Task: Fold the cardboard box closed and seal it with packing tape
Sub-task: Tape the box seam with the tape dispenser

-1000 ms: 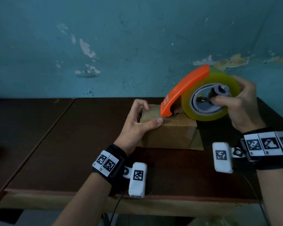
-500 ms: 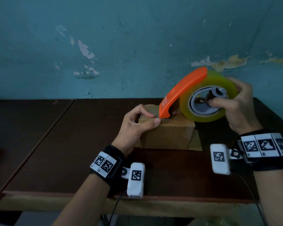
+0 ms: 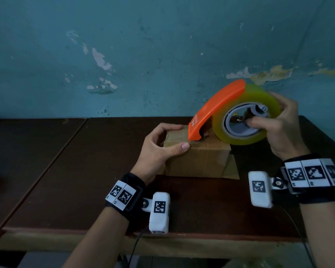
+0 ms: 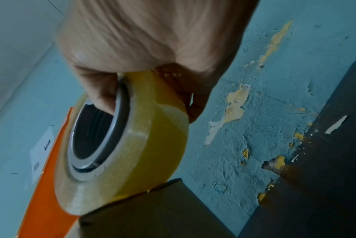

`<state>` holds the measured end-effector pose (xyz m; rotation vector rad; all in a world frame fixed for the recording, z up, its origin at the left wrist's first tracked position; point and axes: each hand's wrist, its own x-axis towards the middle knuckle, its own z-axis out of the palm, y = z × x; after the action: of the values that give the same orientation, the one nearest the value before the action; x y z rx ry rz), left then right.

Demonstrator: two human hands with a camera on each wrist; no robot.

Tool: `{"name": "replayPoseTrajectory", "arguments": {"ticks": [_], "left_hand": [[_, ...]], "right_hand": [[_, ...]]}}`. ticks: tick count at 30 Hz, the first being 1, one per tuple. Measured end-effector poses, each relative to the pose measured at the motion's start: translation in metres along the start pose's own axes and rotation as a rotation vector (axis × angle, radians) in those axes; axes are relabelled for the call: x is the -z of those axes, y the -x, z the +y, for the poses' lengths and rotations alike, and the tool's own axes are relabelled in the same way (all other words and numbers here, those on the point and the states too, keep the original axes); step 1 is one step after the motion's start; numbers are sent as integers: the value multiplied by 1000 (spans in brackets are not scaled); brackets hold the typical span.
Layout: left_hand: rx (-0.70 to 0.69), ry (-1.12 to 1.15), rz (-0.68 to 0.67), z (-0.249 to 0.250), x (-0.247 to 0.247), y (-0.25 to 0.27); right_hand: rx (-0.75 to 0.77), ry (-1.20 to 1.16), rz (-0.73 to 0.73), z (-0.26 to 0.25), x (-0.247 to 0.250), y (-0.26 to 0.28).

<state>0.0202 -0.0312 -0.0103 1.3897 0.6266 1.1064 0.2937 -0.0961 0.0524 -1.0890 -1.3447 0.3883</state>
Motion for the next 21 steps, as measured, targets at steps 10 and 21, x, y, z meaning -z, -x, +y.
{"name": "replayPoseTrajectory", "arguments": {"ticks": [10,21], "left_hand": [[-71,66,-25,-7,3,-2],[-100,17,-20,-7,4,-1]], "right_hand": [[-14,-54,4,1,-2,0],[-4,-82,-2,-1,-4,0]]}}
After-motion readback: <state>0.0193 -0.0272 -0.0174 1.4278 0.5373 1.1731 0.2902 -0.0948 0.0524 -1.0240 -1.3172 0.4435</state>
